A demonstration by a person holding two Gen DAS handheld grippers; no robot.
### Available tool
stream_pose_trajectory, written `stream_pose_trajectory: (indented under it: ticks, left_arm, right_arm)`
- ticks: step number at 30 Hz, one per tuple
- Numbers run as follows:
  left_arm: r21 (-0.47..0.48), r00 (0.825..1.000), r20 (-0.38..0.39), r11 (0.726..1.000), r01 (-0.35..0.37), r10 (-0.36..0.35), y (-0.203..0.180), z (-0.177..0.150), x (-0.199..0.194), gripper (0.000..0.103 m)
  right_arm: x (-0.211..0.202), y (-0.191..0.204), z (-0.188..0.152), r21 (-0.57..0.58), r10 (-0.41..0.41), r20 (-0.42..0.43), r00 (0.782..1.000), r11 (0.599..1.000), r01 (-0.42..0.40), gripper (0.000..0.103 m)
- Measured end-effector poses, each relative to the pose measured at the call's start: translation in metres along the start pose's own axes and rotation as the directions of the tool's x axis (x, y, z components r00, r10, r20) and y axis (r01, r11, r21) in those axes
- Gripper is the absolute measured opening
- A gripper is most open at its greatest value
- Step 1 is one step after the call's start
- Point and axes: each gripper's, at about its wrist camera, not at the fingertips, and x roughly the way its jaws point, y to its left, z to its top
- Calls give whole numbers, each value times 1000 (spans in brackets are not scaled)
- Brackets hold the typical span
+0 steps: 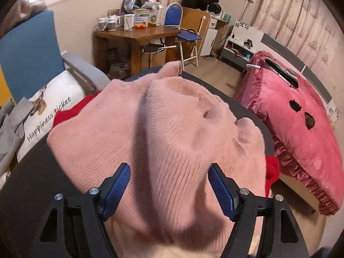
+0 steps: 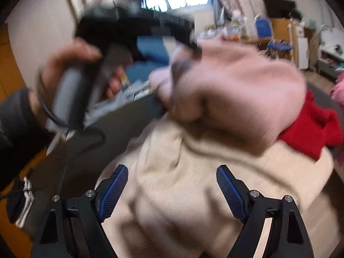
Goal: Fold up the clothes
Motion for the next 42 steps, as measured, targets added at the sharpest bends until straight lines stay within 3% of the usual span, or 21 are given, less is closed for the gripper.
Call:
stream_pose_trajectory:
  ticks: [1,3,4,5,7,12,16,18,19,20,24,26,27,30,35,36,38,42]
  left_arm:
    - [25,999,4,999,-38,38,-4,0,3,73]
    - [95,996,2,992,-89,89,-13,-5,10,47]
    - [118,995,-4,989,-94,95,-18,-7,14,18]
    - [117,996,-6,989,-87,88,-20,-9,14,12]
    - [100,997,16,991,-83,82,-20,-14,11,11]
    - [28,994,91,998,-57,54,-8,-23,-12,9]
    - [-65,981,193,998,-6,18,13,-33,-53,9]
    - [-110,966,255,994,-3,31,27,-47,-82,8]
    - [-126,959,280,992,-11,46,33,-54,-94,8]
    - [-145,951,303,989,-16,60,41,-64,-107,8]
    - [-243,937,329,969,-33,114,79,-119,-144,8]
    - [-279,939,316,959,-44,135,93,-146,-152,8]
    - [-299,942,304,953,-48,143,100,-163,-154,8]
    - [-355,956,254,933,-51,149,119,-214,-158,9]
    - [-431,970,189,900,-61,156,142,-286,-163,9]
    - [-455,972,180,889,-52,149,148,-301,-165,9]
    - [-495,977,157,867,-45,141,160,-331,-173,10]
    - [-537,966,125,834,-126,227,176,-393,-204,6]
  right_arm:
    - [-6,-5,5,12,-16,26,1000,1000,15,91]
    - [-15,-26,18,83,-63,93,994,995,55,96]
    - [-19,-36,24,120,-89,125,988,990,74,98]
    - [-23,-48,27,167,-109,139,984,982,85,101]
    - [-28,-73,33,274,-144,149,978,957,99,102]
    - [-13,-115,39,442,-129,126,984,895,61,102]
    - [7,-96,48,424,-27,125,992,905,-28,101]
    - [17,-85,52,413,25,123,992,908,-74,77]
    - [22,-79,55,407,51,122,991,908,-97,48]
    - [27,-74,57,401,78,121,990,908,-120,42]
    - [42,-47,64,354,171,109,979,914,-199,42]
    - [34,-20,57,285,242,70,968,925,-252,26]
    - [35,-7,49,267,266,36,963,926,-266,23]
    - [44,29,20,221,317,-71,946,930,-295,22]
    - [54,84,-29,158,369,-250,895,928,-338,25]
    - [54,90,-41,153,364,-283,887,930,-333,28]
    - [52,97,-59,141,352,-332,875,936,-323,46]
    - [46,102,-82,134,335,-399,854,942,-306,56]
